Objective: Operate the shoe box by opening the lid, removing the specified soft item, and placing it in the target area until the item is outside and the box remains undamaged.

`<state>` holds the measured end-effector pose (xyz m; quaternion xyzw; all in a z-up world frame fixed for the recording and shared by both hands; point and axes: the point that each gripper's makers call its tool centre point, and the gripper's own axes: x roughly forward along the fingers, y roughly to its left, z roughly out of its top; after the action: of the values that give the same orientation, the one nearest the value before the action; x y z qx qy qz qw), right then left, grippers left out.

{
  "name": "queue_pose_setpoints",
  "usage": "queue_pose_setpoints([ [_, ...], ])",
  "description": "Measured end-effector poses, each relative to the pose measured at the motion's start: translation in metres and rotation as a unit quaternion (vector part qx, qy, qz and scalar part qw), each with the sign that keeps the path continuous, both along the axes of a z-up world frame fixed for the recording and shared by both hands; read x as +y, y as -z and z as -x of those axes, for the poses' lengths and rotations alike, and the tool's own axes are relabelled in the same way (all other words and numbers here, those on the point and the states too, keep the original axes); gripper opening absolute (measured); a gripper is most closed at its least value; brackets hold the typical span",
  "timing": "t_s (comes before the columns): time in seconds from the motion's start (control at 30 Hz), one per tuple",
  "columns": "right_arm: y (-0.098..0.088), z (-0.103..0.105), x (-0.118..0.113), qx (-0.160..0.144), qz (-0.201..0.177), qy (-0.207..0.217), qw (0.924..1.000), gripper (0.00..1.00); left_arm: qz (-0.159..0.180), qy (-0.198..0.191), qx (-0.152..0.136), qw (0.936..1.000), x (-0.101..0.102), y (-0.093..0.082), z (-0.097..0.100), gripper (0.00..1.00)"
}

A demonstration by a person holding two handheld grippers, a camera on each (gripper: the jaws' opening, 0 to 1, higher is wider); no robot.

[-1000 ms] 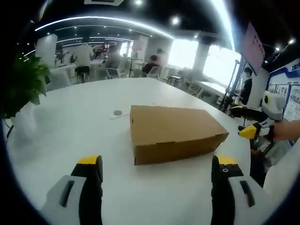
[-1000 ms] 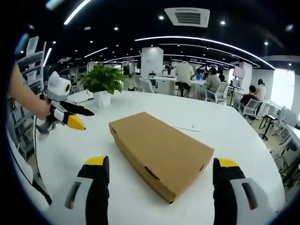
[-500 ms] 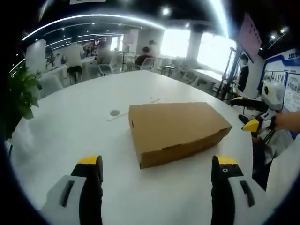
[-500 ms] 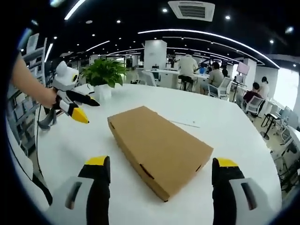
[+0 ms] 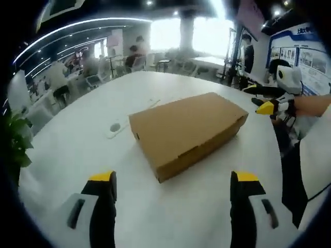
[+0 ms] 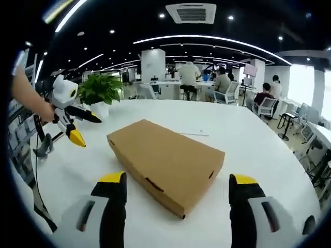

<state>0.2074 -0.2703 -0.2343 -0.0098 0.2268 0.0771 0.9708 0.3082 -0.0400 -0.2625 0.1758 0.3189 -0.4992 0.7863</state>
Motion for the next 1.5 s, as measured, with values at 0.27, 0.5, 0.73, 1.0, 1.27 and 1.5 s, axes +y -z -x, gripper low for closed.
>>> queue_pose_setpoints([
  [0.27,0.011,0.004,0.016,0.021,0.023,-0.029,0.9991,0.87,-0.019,-0.01,-0.015,0.9997,-0.001,0.009,-0.012,0.98],
  [0.5,0.02,0.009,0.012,0.043,0.021,-0.025,0.9986,0.86,-0.026,-0.036,-0.011,0.999,0.0,0.016,-0.02,0.96],
  [0.73,0.019,0.006,0.015,0.03,0.033,-0.041,0.9981,0.87,-0.019,-0.045,-0.021,0.9986,-0.007,0.018,-0.027,0.94],
  [1.0,0.025,0.003,0.011,0.036,0.054,-0.052,0.9965,0.89,-0.006,-0.039,-0.007,0.9992,-0.02,0.021,-0.03,0.91],
  [1.27,0.035,-0.011,-0.007,0.068,0.033,-0.02,0.9969,0.91,0.003,-0.026,-0.027,0.9993,-0.039,0.014,-0.029,0.89],
  [1.5,0.035,-0.021,-0.002,0.049,0.072,-0.061,0.9943,0.87,-0.005,-0.028,-0.021,0.9994,-0.044,0.02,-0.027,0.87],
])
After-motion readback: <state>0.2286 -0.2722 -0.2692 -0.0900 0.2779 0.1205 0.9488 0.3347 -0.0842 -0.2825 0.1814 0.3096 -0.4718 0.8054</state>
